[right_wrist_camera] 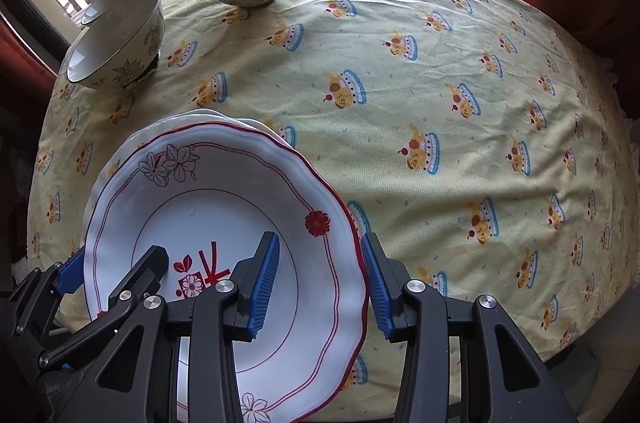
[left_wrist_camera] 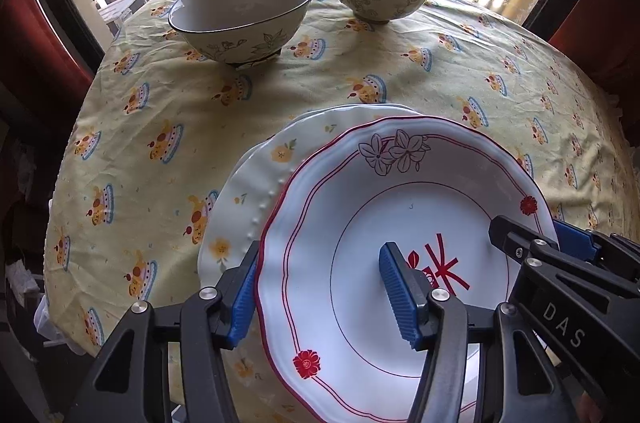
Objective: Organize plates and bowls
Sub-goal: 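Carry the red-trimmed dish with both grippers over the stacked plates, then lower the dish onto the beaded deep plate and open both grippers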
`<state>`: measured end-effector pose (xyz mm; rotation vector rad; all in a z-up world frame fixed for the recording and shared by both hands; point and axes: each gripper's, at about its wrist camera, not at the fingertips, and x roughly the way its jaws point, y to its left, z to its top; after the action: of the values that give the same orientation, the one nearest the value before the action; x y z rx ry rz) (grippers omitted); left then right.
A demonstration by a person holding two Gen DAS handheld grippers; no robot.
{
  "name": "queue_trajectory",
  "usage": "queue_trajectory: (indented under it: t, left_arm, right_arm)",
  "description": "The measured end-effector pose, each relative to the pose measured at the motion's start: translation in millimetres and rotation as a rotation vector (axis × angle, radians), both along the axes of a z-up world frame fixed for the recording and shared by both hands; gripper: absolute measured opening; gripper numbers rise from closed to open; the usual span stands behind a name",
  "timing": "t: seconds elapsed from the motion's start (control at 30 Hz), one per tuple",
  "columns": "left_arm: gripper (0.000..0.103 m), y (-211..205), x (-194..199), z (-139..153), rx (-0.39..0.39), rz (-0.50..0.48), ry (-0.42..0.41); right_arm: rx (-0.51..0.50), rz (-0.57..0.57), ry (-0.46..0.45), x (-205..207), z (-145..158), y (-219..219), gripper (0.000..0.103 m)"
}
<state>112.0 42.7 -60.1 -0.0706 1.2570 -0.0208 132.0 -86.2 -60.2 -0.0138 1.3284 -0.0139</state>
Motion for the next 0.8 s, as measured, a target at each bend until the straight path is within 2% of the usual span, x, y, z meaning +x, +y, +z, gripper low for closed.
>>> queue_trajectory:
  t: [0.13,0.27,0.33,0.37,0.43,0.53,0.8]
  left_arm:
    - [0.059,0.1,-0.2,-0.2,0.0,0.01,-0.004]
    - [0.06,0.0,0.2,0.0,0.0,0.021,-0.002]
    - [0.06,-0.1,0.5,0.1,0.001,0.025,0.001]
    - [0.06,-0.5,0.5,0.3,0.002,0.026,0.002]
    - [0.06,-0.8,1.2,0.3,0.005,0.028,0.006]
    - [0.06,-1.7,2.8,0.5,0.013,0.025,0.01]
    - [0.059,-0.2,2.1,3.3,0.077,-0.002,0.003]
  right_arm:
    - [0.003,0.025,-0.001,-0.8,-0.1,0.0,0.047]
    - [0.05,0.022,0.003,-1.8,2.5,-7.4,0.047]
    - [0.029,0.033,-0.019,-4.0,8.4,-9.6,0.042]
    - [0.016,0.041,-0.033,-5.4,11.5,-10.7,0.034]
    - [0.02,0.07,-0.044,-7.3,14.5,-11.6,0.025]
    - [0.016,0.087,-0.054,-9.2,14.6,-12.0,0.025]
    - [0.093,0.01,0.001,-6.1,5.2,-16.7,0.025]
